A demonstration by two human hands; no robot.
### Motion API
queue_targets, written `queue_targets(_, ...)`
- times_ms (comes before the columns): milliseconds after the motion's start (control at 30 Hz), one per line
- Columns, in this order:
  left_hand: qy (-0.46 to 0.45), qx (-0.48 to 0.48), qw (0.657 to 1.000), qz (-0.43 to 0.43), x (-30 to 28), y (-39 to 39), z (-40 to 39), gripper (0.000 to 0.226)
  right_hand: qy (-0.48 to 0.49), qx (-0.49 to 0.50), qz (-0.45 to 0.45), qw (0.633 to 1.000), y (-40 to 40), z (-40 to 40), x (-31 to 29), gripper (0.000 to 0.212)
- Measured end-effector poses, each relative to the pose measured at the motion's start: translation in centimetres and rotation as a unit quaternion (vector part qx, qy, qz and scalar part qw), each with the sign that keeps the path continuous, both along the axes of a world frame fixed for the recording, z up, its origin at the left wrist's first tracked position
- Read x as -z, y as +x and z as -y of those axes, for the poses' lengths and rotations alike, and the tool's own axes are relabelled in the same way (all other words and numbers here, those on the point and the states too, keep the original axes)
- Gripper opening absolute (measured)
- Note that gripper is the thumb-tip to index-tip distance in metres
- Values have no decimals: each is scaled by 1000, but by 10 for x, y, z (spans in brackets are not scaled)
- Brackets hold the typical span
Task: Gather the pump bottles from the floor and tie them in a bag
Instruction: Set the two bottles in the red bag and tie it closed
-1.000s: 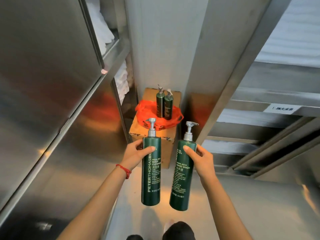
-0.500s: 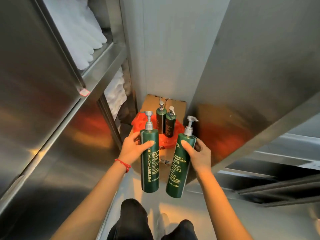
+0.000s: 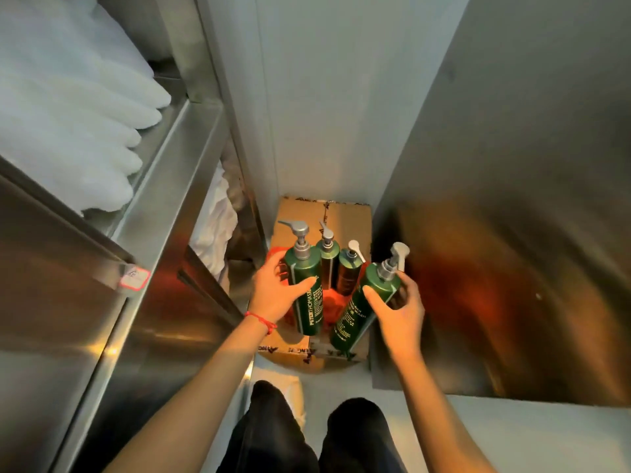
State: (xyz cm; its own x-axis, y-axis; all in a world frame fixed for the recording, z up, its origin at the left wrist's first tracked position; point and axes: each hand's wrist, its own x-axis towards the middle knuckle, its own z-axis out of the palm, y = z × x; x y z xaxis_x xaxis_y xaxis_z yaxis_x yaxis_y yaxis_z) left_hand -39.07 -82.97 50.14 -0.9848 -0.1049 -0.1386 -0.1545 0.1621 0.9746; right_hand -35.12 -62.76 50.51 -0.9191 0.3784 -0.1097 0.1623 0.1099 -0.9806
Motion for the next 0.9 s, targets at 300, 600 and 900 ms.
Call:
queue_targets(300,-39,-18,999,-24,57,-48,1,59,31,21,24,999,-20,22,55,61)
queue_targets(600,-119,19,993,-5,118,-60,5,69,58,15,30,998,-39,26,107,66)
queue_targets(900,-141,48,987,-51,130,-57,-7,66,73,-17,36,997,-50,29,138,70)
